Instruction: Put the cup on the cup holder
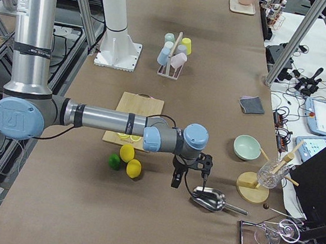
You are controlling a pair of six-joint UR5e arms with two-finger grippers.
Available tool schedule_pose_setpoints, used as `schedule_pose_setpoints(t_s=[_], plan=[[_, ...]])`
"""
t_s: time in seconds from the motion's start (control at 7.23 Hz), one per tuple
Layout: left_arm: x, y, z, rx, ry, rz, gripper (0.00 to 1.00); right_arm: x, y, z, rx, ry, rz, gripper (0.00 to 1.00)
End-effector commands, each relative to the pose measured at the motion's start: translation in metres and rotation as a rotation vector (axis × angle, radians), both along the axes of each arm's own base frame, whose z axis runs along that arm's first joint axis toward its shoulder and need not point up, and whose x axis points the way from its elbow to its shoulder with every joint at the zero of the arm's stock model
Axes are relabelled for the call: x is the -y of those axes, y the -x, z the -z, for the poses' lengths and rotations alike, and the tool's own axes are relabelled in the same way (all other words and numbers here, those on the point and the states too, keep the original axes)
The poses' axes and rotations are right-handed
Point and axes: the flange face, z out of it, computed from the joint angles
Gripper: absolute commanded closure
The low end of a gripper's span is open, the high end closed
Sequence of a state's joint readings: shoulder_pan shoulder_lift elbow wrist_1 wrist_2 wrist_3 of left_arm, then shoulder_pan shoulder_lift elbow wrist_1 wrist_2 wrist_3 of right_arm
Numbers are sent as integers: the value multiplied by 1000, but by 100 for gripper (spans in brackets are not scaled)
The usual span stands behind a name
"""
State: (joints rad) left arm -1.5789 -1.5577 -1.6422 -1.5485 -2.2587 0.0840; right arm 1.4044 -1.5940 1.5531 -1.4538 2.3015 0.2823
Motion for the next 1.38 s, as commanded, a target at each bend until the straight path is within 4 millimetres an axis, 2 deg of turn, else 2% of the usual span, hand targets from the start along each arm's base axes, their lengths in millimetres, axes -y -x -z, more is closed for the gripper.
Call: schedule_pose_setpoints(t_s=[0.0, 0.42, 0.97, 1.25], plan=[[6, 0, 1, -1, -9, -4, 2, 2, -5, 2, 1, -9, -9, 1], [-2, 0, -12, -2, 15, -2, 2, 7, -7, 12, 8, -32, -17, 1], [-8, -1, -17, -25, 52, 20, 2, 15, -8, 22, 10, -45, -22, 1], [-3, -1, 2, -23, 14, 21, 2, 15, -8, 22, 12, -43, -21, 1]])
